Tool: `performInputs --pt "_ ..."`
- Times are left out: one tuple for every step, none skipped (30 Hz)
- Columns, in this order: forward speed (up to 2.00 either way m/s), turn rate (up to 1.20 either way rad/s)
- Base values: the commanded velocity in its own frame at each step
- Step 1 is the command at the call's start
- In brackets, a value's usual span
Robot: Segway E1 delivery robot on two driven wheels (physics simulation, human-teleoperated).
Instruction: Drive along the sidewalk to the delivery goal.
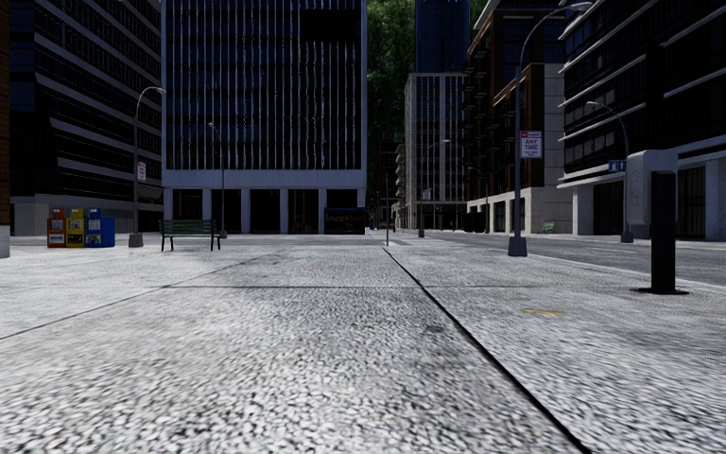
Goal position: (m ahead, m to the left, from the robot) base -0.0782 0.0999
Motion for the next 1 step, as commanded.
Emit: performInputs --pt "0.00 0.00"
